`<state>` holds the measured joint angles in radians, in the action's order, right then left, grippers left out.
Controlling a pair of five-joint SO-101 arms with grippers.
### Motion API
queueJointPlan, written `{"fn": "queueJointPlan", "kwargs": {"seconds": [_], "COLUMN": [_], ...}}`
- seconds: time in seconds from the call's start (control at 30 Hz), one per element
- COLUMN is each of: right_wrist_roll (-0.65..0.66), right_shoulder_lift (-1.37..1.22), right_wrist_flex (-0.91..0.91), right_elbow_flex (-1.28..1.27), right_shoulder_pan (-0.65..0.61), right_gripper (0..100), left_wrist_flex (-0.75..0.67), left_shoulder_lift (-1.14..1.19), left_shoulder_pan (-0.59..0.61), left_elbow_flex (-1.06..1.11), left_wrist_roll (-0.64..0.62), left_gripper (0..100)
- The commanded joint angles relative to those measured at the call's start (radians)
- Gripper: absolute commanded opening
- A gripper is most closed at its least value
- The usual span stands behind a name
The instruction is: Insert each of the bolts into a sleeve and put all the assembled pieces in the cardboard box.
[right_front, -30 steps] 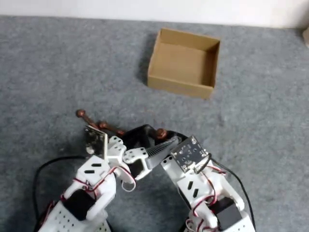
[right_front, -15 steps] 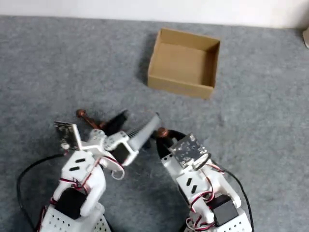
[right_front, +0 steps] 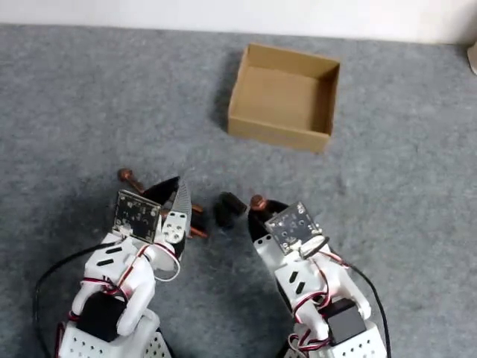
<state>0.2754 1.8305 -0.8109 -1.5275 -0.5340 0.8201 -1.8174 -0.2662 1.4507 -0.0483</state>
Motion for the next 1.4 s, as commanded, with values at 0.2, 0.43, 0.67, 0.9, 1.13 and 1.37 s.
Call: {"fn": "queueJointPlan", "kwargs": {"seconds": [0.2,0.43,0.67,0.9,1.13,1.37], "right_wrist_roll": [0.002,0.002,0.0,-0.005,-0.003,-0.003], "right_shoulder_lift": [-0.275,-0.981,-1.794,-2.473,-2.887,-3.013], "right_wrist_flex": [0.096,0.174,0.024,-0.309,-0.568,-0.636], "right_elbow_flex": [0.186,0.739,1.52,2.376,3.117,3.304], "right_shoulder_pan": [0.179,0.254,0.377,0.435,0.44,0.443], "right_gripper": [0.5,0.5,0.5,0.5,0.5,0.9], "left_wrist_flex": [-0.071,-0.318,-0.443,-0.46,-0.479,-0.479], "left_shoulder_lift": [0.191,0.762,1.125,1.148,1.153,1.152], "left_shoulder_pan": [0.058,0.104,0.206,0.206,0.206,0.205], "left_elbow_flex": [-0.036,-0.15,-0.289,-0.294,-0.291,-0.291], "left_wrist_roll": [0.164,0.161,0.071,0.071,0.071,0.071], "left_gripper": [1,1,1,1,1,1]}}
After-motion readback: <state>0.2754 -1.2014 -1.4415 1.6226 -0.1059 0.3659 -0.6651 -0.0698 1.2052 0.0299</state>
